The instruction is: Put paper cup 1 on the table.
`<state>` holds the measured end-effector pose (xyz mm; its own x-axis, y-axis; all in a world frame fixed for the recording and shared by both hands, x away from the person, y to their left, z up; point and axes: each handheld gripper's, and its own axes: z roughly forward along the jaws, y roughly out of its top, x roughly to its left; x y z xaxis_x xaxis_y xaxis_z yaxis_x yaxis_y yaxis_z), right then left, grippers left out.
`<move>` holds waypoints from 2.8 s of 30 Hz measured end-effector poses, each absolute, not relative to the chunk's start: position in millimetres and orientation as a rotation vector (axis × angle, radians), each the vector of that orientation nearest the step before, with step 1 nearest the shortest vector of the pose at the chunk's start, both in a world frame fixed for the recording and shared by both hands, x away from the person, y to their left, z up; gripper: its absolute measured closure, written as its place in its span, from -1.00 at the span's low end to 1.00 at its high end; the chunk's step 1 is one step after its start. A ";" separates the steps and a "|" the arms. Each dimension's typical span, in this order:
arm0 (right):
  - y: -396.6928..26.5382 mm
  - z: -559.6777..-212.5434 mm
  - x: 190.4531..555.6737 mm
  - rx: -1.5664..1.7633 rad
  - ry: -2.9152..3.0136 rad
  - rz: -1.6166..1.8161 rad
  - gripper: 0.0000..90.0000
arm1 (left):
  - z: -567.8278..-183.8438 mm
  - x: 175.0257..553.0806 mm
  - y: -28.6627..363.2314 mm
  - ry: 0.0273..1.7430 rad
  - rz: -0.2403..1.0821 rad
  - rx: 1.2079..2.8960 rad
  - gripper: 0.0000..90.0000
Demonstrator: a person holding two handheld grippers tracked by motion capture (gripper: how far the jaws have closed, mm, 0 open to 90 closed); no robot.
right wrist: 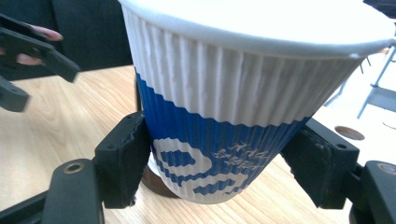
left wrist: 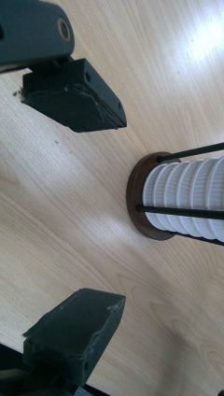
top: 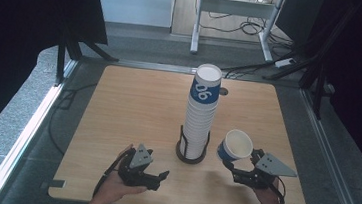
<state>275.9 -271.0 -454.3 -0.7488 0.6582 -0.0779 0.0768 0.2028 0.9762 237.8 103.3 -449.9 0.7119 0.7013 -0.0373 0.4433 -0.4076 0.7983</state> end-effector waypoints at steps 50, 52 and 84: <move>-272.6 -507.0 332.9 0.937 2.113 1.197 -0.42 | -457.5 238.3 95.2 0.854 0.387 2.120 -0.68; -272.3 -508.1 333.3 0.939 2.121 1.188 -0.43 | -458.2 238.7 95.3 0.857 0.387 2.121 -0.69; -271.4 -509.8 333.0 1.023 2.129 1.155 -0.70 | -458.1 237.5 94.2 0.839 0.391 2.131 -0.68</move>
<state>333.0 -271.4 -509.8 -0.5883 0.8050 -0.0771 0.3742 0.3556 0.8565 237.5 94.2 -458.1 0.7326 0.6807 -0.0037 0.4349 -0.4638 0.7719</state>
